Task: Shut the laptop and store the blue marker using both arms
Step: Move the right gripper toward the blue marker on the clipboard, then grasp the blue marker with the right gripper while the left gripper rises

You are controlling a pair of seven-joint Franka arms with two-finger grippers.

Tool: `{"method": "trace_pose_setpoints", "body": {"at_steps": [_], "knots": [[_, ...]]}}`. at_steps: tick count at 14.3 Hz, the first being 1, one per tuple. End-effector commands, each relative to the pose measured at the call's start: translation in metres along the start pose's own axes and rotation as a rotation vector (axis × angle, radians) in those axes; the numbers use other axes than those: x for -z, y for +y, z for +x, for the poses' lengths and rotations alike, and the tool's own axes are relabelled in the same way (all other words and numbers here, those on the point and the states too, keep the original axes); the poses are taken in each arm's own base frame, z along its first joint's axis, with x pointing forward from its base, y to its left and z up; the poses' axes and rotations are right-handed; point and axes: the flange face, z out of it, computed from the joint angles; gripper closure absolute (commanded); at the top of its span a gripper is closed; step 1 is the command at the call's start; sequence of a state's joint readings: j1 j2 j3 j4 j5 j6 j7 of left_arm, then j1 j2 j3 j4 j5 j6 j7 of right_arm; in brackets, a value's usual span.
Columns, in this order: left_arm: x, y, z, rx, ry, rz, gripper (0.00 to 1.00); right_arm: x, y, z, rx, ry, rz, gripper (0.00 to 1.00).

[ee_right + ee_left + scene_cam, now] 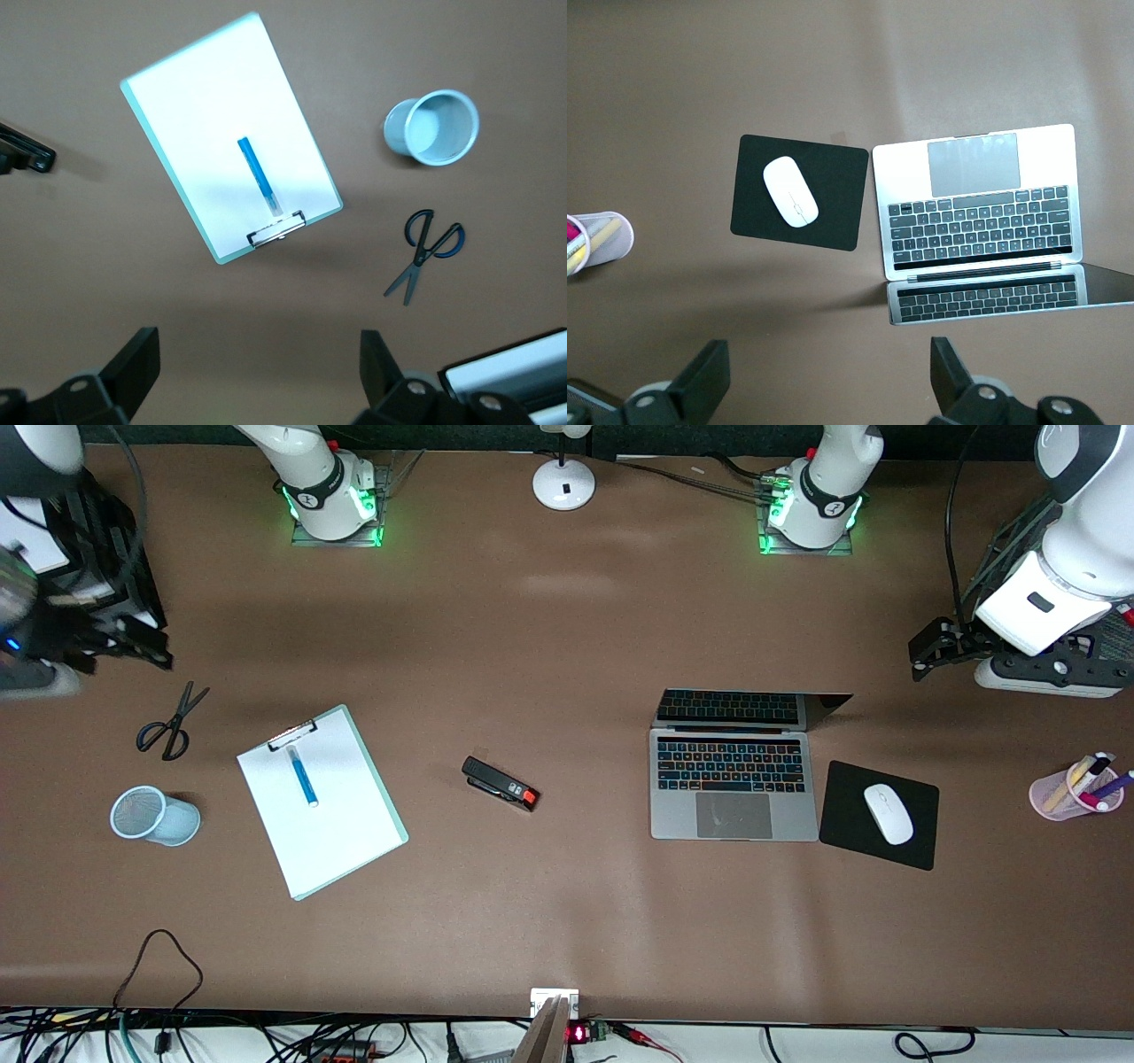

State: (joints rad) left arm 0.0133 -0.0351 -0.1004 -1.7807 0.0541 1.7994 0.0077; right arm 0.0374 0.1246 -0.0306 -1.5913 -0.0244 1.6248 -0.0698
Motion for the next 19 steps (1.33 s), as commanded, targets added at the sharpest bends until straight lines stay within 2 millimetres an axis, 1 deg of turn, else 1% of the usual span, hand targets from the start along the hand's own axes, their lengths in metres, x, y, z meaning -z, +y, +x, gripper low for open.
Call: {"method": "trace_pose_setpoints", "body": {"at_steps": [1,3,5,7,8,9,10,11,12,14,15,16,17,18,19], "knots": [[0.005,-0.002,0.001,-0.005,-0.006,-0.017,0.0,-0.048,0.002,0.033,0.039,-0.012,0.002,0.0],[0.0,-0.003,0.003,-0.01,-0.015,-0.018,0.0,-0.081,0.002,0.053,0.109,-0.011,0.003,0.0],[-0.001,-0.004,0.003,-0.009,-0.017,-0.018,0.0,-0.107,0.002,0.066,0.126,-0.016,0.002,0.0],[-0.001,-0.001,0.003,-0.013,-0.017,-0.019,0.0,-0.13,0.002,0.076,0.129,-0.016,0.0,0.06],[-0.001,-0.001,0.003,-0.016,-0.017,-0.019,0.14,-0.141,0.002,0.082,0.136,-0.012,-0.003,0.1],[-0.002,-0.002,0.003,-0.012,-0.018,-0.019,0.39,-0.156,0.002,0.088,0.172,-0.005,-0.005,0.13],[-0.002,-0.002,0.003,-0.01,-0.018,-0.019,0.59,-0.168,0.002,0.095,0.228,0.01,-0.008,0.17],[-0.002,-0.004,0.002,-0.007,-0.025,-0.019,0.74,-0.18,0.002,0.101,0.275,0.025,-0.009,0.21],[-0.002,-0.005,0.001,-0.006,-0.035,-0.019,0.83,-0.191,0.002,0.105,0.298,0.028,-0.011,0.23],[0.0,-0.003,0.002,-0.007,-0.035,-0.02,0.93,-0.211,-0.004,0.111,0.333,0.022,-0.011,0.31],[-0.001,0.002,0.002,-0.02,-0.056,-0.019,0.95,-0.219,-0.009,0.113,0.349,0.019,-0.011,0.37],[0.003,0.007,0.004,-0.027,-0.082,-0.021,0.97,-0.23,-0.014,0.115,0.356,0.012,-0.009,0.38],[-0.001,0.013,0.01,-0.037,-0.136,-0.025,0.98,-0.239,-0.015,0.116,0.358,0.008,-0.008,0.38],[0.005,0.019,0.015,-0.049,-0.157,-0.028,0.98,-0.249,-0.018,0.117,0.372,0.004,-0.008,0.38],[0.005,0.021,0.023,-0.053,-0.169,-0.029,0.98,-0.255,-0.027,0.118,0.409,0.008,-0.009,0.41]]}}
